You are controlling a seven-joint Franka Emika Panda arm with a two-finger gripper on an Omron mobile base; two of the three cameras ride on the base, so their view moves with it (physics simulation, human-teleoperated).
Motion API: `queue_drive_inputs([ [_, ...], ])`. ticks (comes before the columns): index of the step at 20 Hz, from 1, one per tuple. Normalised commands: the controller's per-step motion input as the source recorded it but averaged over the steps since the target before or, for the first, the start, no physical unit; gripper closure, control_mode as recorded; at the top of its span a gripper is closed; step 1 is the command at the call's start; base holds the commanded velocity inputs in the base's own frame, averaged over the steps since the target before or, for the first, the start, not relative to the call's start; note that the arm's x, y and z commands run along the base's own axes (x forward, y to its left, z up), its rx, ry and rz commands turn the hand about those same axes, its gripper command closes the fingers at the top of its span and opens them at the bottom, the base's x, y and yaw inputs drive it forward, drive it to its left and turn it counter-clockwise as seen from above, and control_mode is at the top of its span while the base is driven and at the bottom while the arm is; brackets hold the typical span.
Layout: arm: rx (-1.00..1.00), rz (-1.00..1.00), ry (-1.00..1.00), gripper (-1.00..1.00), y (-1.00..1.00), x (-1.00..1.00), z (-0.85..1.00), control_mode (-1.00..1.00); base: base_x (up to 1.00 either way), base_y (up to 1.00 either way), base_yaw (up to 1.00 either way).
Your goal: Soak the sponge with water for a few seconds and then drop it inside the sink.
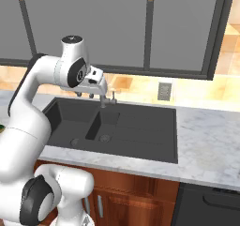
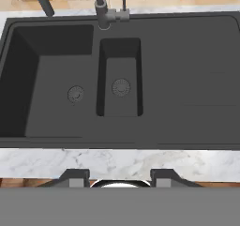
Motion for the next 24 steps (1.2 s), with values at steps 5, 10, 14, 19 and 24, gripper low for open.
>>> queue_drive_inputs([
  [5, 0.01, 0.0, 0.0, -1.0, 0.0, 0.0, 0.0, -1.0, 0.0, 0.0, 0.0],
  [10, 0.03, 0.0, 0.0, -1.0, 0.0, 0.0, -0.02, -1.0, 0.0, 0.0, 0.0],
  [14, 0.0, 0.0, -0.04, -1.0, -0.13, -0.09, 0.0, -1.0, 0.0, 0.0, 0.0],
  [19, 0.01, 0.03, -0.09, -1.0, 0.0, -0.62, 0.0, -1.0, 0.0, 0.0, 0.0],
  [24, 0.0, 0.01, -0.02, -1.0, 0.0, -0.25, 0.0, -1.0, 0.0, 0.0, 0.0],
])
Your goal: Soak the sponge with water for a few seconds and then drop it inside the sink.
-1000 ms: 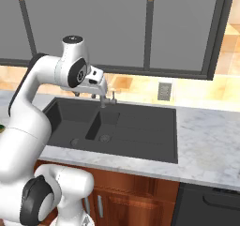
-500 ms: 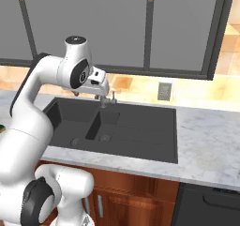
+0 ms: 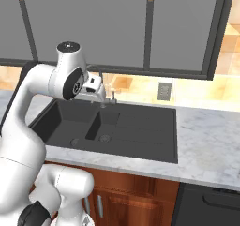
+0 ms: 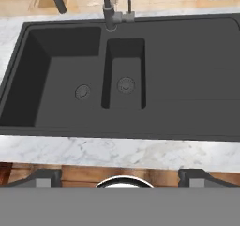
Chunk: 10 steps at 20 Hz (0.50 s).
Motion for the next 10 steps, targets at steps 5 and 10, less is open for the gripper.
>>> queue_drive_inputs([
  [5, 0.0, 0.0, -0.08, -1.0, 0.0, -0.26, 0.0, -1.0, 0.0, 0.0, 0.0],
  [10, 0.0, 0.0, -0.1, -1.0, 0.0, -0.2, 0.0, -1.0, 0.0, 0.0, 0.0],
])
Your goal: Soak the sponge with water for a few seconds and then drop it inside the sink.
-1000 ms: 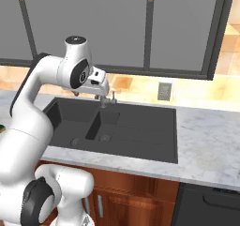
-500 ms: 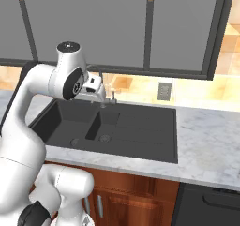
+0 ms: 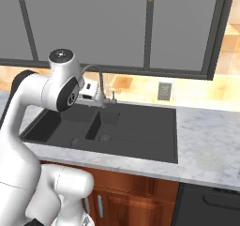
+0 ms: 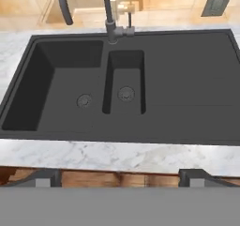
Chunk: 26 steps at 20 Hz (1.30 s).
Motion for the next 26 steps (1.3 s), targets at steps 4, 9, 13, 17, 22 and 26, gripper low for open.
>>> queue_drive_inputs([
  [4, 0.0, 0.0, -0.09, -1.0, 0.0, -0.21, 0.0, -1.0, 0.0, 0.0, 0.0],
  [9, 0.0, 0.0, -0.17, -1.0, -0.01, -0.01, 0.0, -1.0, 0.0, 0.0, 0.0],
  [13, 0.0, 0.0, -0.22, -1.0, -0.02, 0.08, 0.0, -1.0, 0.0, 0.0, 0.0],
  [17, 0.0, 0.0, -0.18, -1.0, -0.09, 0.1, 0.0, -1.0, 0.0, 0.0, 0.0],
  [22, 0.0, 0.0, -0.07, -1.0, -0.31, 0.11, 0.0, -1.0, 0.0, 0.0, 0.0],
  [26, 0.0, 0.0, -0.06, -1.0, -0.18, 0.01, 0.0, -1.0, 0.0, 0.0, 0.0],
])
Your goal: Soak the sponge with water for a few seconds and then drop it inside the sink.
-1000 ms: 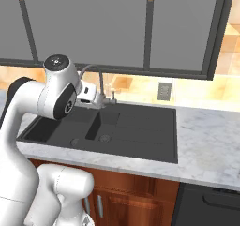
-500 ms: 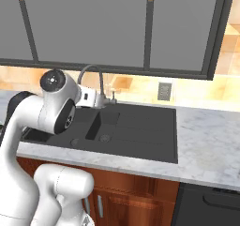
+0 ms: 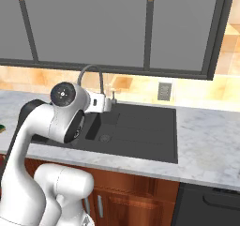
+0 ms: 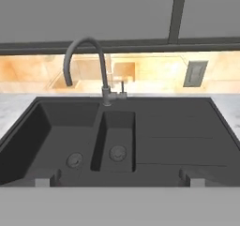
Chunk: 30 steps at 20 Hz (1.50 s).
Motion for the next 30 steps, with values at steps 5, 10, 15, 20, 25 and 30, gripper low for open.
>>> queue_drive_inputs([
  [5, 0.0, 0.0, -0.09, -1.0, -0.11, 0.01, 0.0, -1.0, 0.0, 0.0, 0.0],
  [10, 0.0, 0.0, -0.13, -1.0, -0.1, 0.06, 0.0, -1.0, 0.0, 0.0, 0.0],
  [15, 0.0, 0.0, -0.13, -1.0, -0.06, -0.02, 0.0, -1.0, 0.0, 0.0, 0.0],
  [20, 0.0, 0.01, -0.18, -1.0, 0.11, -0.65, 0.0, -1.0, 0.0, 0.0, 0.0],
  [25, 0.0, 0.02, -0.14, -1.0, 0.0, -0.43, 0.0, -1.0, 0.0, 0.0, 0.0],
  [30, 0.0, 0.02, -0.12, -1.0, 0.0, 0.1, 0.0, -1.0, 0.0, 0.0, 0.0],
])
